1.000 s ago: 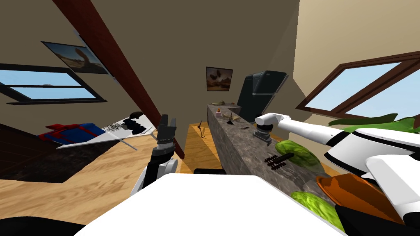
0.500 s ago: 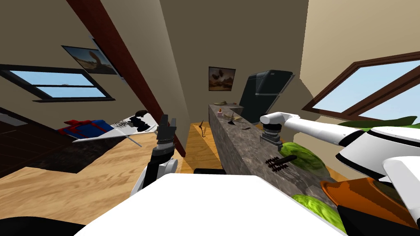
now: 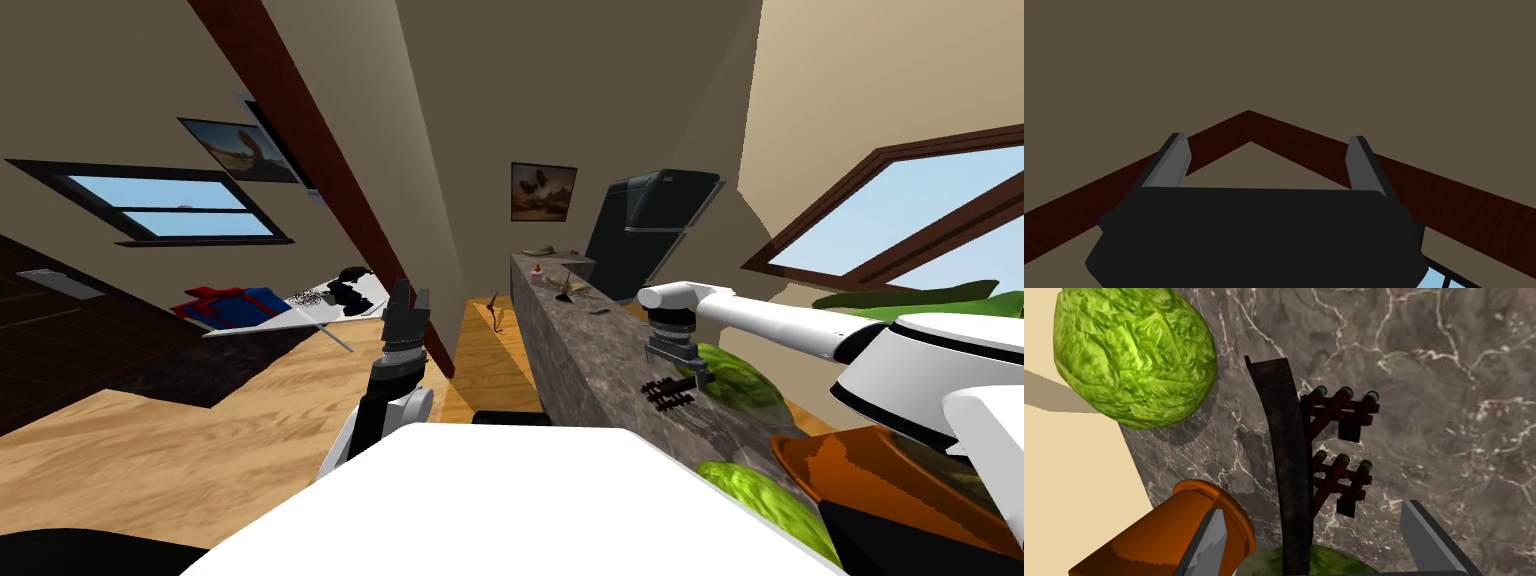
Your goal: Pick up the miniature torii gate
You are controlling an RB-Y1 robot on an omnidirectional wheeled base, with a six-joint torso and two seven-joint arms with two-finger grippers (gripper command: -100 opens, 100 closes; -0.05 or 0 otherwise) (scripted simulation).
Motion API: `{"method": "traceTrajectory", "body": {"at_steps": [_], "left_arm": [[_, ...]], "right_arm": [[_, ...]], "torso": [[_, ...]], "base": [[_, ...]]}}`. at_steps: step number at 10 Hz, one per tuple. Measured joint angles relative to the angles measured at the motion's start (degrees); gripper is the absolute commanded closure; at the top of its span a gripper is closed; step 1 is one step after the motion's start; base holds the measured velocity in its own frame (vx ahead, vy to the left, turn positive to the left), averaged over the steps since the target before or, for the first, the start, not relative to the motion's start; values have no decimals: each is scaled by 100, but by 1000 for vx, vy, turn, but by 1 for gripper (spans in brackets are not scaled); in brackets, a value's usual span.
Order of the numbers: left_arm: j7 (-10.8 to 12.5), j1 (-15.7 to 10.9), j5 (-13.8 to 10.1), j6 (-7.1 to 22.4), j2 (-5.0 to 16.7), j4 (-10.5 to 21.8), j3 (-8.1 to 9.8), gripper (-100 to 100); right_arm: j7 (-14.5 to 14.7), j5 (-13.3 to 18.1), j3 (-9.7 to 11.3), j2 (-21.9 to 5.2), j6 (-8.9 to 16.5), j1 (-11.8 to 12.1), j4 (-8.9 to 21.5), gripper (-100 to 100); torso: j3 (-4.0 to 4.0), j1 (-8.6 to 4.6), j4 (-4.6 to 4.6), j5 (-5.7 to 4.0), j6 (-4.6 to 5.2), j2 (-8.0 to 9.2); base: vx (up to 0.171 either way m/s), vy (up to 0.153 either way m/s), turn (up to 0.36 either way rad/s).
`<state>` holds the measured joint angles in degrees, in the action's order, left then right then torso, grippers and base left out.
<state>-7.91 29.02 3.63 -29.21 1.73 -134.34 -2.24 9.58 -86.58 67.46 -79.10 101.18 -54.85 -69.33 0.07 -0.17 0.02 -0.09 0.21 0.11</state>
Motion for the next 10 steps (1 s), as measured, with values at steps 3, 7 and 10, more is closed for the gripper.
{"method": "traceTrajectory", "body": {"at_steps": [3,7,10], "left_arm": [[0,1,0,0,0,0,0,0],[0,1,0,0,-1,0,-1,0],[0,1,0,0,0,0,0,0]], "right_arm": [[109,-4,14,-70,-81,119,56,-100],[538,-8,25,-386,-529,565,109,-100],[659,-2,29,-438,-649,663,146,100]], "torso": [[-17,20,-6,5,0,-30],[-28,45,-11,12,-2,-48],[-20,15,-8,5,-3,-35]], "base": [[12,41,-4],[46,85,-5],[6,11,-2]]}}
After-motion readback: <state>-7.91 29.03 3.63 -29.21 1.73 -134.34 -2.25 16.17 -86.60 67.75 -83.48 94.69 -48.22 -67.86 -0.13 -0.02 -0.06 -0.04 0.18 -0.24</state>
